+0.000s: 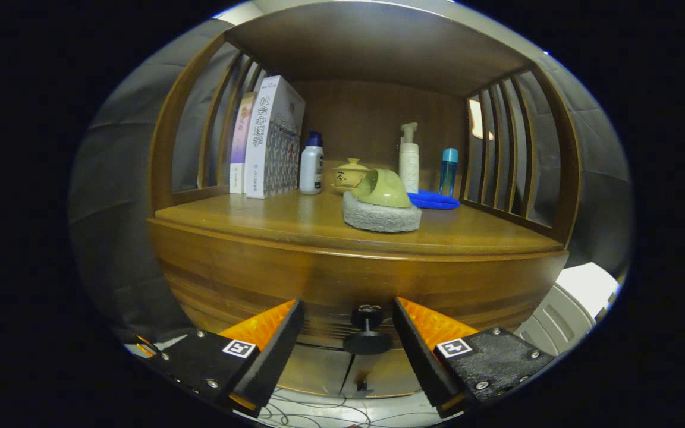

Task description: Pull open the drawer, take out the items inside it, and place them on the countertop above the cabinet.

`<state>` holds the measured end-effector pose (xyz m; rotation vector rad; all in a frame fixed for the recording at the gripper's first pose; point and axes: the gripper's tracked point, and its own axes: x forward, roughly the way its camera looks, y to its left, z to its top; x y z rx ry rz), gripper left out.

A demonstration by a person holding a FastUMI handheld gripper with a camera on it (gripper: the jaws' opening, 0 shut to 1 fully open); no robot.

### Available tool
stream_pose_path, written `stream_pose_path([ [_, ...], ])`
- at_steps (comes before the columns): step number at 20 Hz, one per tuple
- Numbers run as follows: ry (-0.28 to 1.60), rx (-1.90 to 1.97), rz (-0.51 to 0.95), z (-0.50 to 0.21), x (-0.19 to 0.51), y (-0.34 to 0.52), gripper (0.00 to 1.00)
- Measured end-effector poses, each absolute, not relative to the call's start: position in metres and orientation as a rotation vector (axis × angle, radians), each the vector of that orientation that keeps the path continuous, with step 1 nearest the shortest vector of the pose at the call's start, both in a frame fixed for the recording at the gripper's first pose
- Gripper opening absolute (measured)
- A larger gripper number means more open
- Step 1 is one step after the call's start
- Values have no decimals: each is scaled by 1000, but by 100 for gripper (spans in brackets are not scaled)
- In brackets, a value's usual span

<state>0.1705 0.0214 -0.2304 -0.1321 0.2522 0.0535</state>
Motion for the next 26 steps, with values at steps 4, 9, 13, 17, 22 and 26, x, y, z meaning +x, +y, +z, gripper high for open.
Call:
stream_pose_path([
  [4,140,-194,35,-177,151,-10,94],
  [9,-9,-106,19,-73,127,-27,94],
  [13,-65,-139,-10,-27,87,-37,94],
  [17,-52,-150,34,-13,56,-12,95],
  [22,-49,-134,70,4,42,7,94],
  [26,-1,-136,38,-7,36,-6,94],
])
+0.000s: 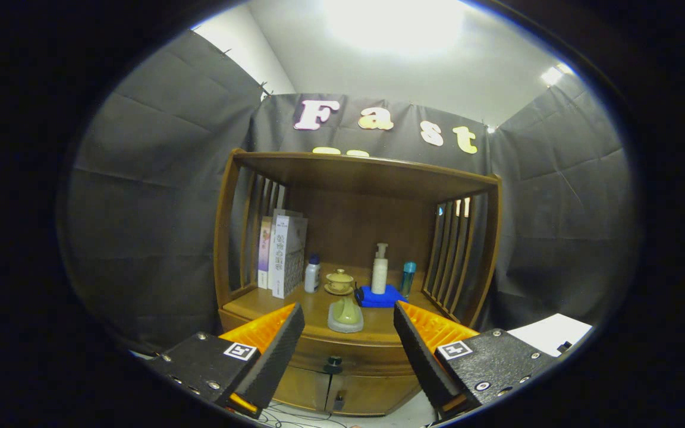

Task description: Pull open the drawer, take out the items inside it, and place them on the countertop above the cabinet.

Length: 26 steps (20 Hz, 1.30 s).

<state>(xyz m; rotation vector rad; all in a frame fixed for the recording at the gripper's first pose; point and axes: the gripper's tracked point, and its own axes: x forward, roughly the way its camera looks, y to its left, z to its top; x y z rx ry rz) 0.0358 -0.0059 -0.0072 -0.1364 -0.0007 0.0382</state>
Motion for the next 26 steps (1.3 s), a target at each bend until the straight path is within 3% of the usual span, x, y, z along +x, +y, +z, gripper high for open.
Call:
stream_pose_path([
  [7,-11,-148,-26,2,11,-35,94],
  [15,-76,-115,31,27,-38,-7,94],
  [26,-79,-61,31,24,-35,-17,95],
])
